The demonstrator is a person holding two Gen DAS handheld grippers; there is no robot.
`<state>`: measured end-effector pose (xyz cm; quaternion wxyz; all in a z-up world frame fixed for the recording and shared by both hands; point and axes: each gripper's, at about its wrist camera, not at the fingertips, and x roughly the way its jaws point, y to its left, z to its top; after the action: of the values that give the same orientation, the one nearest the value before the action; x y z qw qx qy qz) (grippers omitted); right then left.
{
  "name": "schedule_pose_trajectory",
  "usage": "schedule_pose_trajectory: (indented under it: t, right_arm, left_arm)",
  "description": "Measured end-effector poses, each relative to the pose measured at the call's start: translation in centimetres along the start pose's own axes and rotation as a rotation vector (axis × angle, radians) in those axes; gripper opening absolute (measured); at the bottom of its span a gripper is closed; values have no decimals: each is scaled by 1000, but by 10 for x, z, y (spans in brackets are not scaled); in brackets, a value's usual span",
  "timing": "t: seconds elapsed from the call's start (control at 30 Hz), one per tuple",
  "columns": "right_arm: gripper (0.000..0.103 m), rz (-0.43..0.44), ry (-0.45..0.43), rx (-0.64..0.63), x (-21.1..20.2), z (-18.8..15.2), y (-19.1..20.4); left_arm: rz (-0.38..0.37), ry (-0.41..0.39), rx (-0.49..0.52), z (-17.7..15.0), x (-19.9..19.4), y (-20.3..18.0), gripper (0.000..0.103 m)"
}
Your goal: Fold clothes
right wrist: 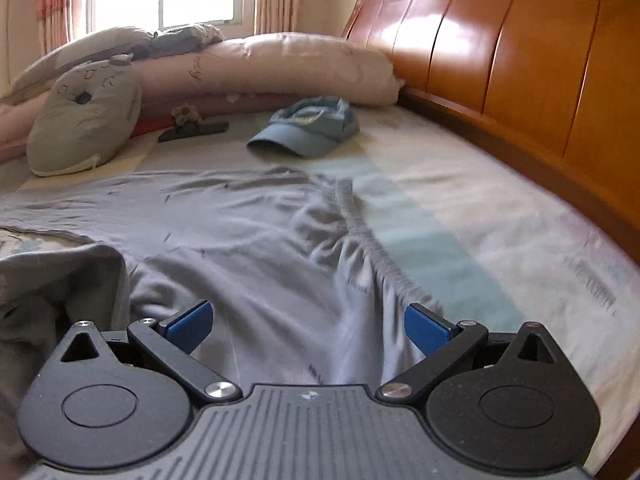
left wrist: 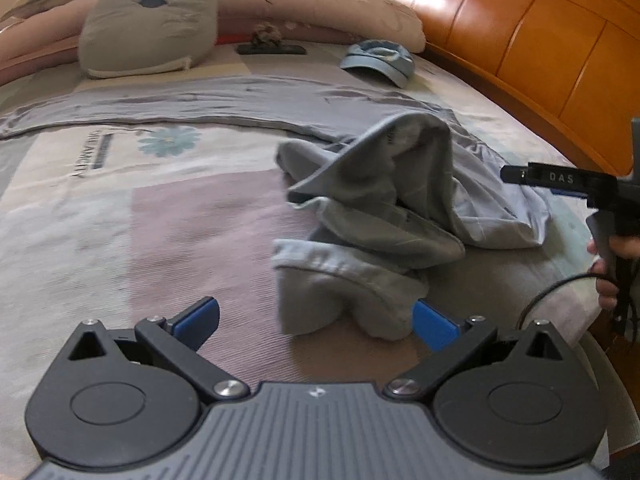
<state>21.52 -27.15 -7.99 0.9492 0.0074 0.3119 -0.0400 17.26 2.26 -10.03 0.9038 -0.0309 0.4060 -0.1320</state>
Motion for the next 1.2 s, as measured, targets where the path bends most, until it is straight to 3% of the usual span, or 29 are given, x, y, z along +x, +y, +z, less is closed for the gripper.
schedule_pose_trajectory:
  t: [0.2,0.27,0.57,0.7,0.83,0.97,1.1,1.2]
  right_arm:
    - [103,75,47,18,-6,-17,-6]
    - [103,97,56,19,-8,-21,-6]
    - [103,112,22,16,-20,-16,-4]
    - [103,110,23,15,-21,-15,-2]
    - [103,107,31,5,-22,-16,1]
    - [103,102,29,-9,-26,-16,5]
    - [103,125,34,-22,-28,-17,13]
    - [103,144,38,-32,-29,-17,19]
  left_arm:
    - [27,-20,141,10,31,-30,102]
    - [97,9,186,12,45,-36,102]
    - [290,1,-85,13,32,40,103]
    - [435,12,-74,14,26,72,103]
    - [417,22,-115,14,19,108,103]
    - [393,28,-135,15,8,116,102]
    - [283,-19,-43,12,-12,90,102]
    - [193,-34,100,10,-16,57,102]
